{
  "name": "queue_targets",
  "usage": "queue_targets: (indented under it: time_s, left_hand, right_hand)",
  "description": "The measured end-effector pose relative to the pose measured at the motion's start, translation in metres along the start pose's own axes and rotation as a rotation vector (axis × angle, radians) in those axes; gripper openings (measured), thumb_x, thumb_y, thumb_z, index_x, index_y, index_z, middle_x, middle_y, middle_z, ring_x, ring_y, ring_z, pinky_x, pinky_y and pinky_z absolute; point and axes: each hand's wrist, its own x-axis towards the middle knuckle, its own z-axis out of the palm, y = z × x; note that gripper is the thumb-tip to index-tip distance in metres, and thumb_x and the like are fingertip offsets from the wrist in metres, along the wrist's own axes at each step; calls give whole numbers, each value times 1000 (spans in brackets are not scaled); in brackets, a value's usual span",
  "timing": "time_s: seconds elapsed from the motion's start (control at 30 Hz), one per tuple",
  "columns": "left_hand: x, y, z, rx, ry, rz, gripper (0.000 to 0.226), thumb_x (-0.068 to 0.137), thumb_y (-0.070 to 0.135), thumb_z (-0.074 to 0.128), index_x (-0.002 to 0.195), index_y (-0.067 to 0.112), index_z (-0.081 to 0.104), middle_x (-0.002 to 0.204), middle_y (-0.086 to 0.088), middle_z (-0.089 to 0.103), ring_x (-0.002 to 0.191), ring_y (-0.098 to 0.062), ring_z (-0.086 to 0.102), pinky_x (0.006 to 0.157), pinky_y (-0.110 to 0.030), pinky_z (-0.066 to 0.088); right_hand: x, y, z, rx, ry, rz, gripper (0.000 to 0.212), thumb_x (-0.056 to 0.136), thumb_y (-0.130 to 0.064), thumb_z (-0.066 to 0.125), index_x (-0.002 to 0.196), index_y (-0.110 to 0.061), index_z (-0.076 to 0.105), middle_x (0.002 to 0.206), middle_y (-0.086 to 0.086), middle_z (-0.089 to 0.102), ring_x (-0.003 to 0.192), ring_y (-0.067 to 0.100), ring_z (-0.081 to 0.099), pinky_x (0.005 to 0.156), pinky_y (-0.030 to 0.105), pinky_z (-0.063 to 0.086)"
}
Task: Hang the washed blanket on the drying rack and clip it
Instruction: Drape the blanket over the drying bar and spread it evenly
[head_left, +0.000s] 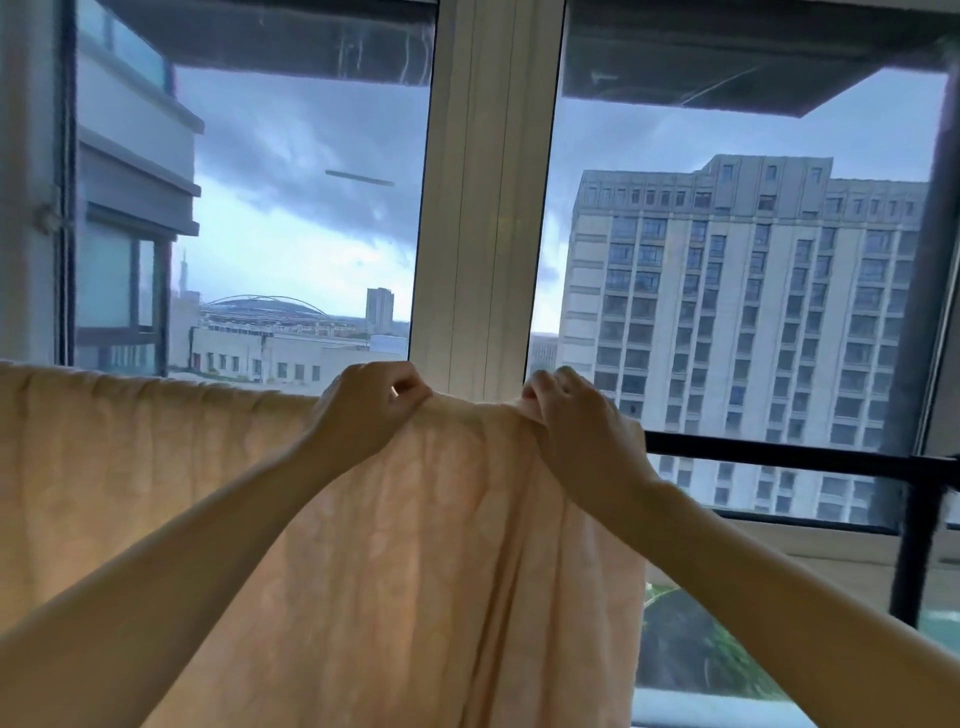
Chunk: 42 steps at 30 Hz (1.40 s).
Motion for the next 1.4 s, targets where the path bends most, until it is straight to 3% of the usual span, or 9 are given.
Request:
queue_targets:
  time_s: [0.23, 0.3, 0.43, 0.53, 0.7, 0.87, 1.03, 1.23, 1.4]
  left_hand:
    - [38, 22, 0, 88, 50, -87, 16, 92, 26, 58, 86, 19, 70, 80, 7, 66, 76, -14, 59, 68, -28, 39]
    - [38, 19, 8, 75, -40, -105, 12, 91, 20, 60, 89, 15, 71, 85, 2, 69, 76, -11, 58, 71, -27, 43]
    - [17, 25, 17, -62, -185, 10, 13, 92, 26, 61, 91, 17, 71, 84, 10, 69, 73, 4, 59, 69, -12, 48]
    - [10, 36, 10, -151, -266, 74, 19, 87, 38, 65, 90, 21, 73, 82, 16, 69, 75, 2, 65, 69, -9, 50]
    - [10, 36, 5, -183, -285, 74, 15, 85, 28, 71, 89, 14, 76, 81, 6, 73, 73, -1, 66, 67, -8, 48]
    - [11, 30, 8, -190, -234, 28, 13, 88, 24, 67, 86, 12, 73, 78, 5, 70, 71, -5, 64, 64, -9, 47]
    - [7, 31, 13, -159, -213, 44, 9, 92, 24, 62, 87, 17, 67, 76, 9, 64, 71, -5, 59, 64, -16, 42]
    - [4, 23, 13, -92, -150, 14, 11, 93, 32, 58, 85, 25, 61, 75, 15, 60, 72, -3, 56, 64, -24, 40]
    - [4, 20, 9, -88, -149, 35, 11, 93, 27, 59, 83, 22, 58, 72, 12, 59, 67, -3, 54, 59, -17, 35]
  right_hand:
    - [47, 33, -9, 2, 132, 97, 10, 91, -11, 52, 90, -17, 60, 78, -3, 62, 68, 12, 53, 55, 21, 34]
    - [47, 37, -5, 13, 55, 110, 9, 89, -13, 56, 90, -16, 63, 78, -3, 64, 67, 11, 52, 51, 18, 30]
    - [36, 37, 9, 201, -194, 87, 17, 86, -10, 54, 86, -13, 71, 82, 3, 69, 73, 15, 64, 66, 29, 56]
    - [35, 39, 5, 289, -197, 103, 18, 86, -10, 55, 85, -14, 73, 81, 1, 70, 73, 12, 64, 66, 23, 53]
    - [28, 32, -3, 401, -264, 119, 13, 89, -15, 57, 96, -17, 68, 84, -5, 65, 76, 7, 62, 64, 15, 49]
    - [12, 24, -9, 315, -374, 14, 17, 90, -16, 56, 107, -18, 54, 84, -4, 62, 72, 11, 61, 67, 28, 57]
    - [4, 27, -6, 270, -349, -29, 12, 94, -20, 49, 97, -14, 60, 88, 8, 68, 78, 22, 66, 75, 39, 57]
    - [-4, 34, -13, 194, -221, -22, 28, 98, -29, 50, 123, -30, 62, 114, -11, 69, 100, 8, 65, 88, 34, 54]
    - [-14, 39, -22, 118, -119, 79, 28, 97, -23, 50, 116, -36, 65, 111, -12, 70, 98, 12, 66, 75, 28, 51]
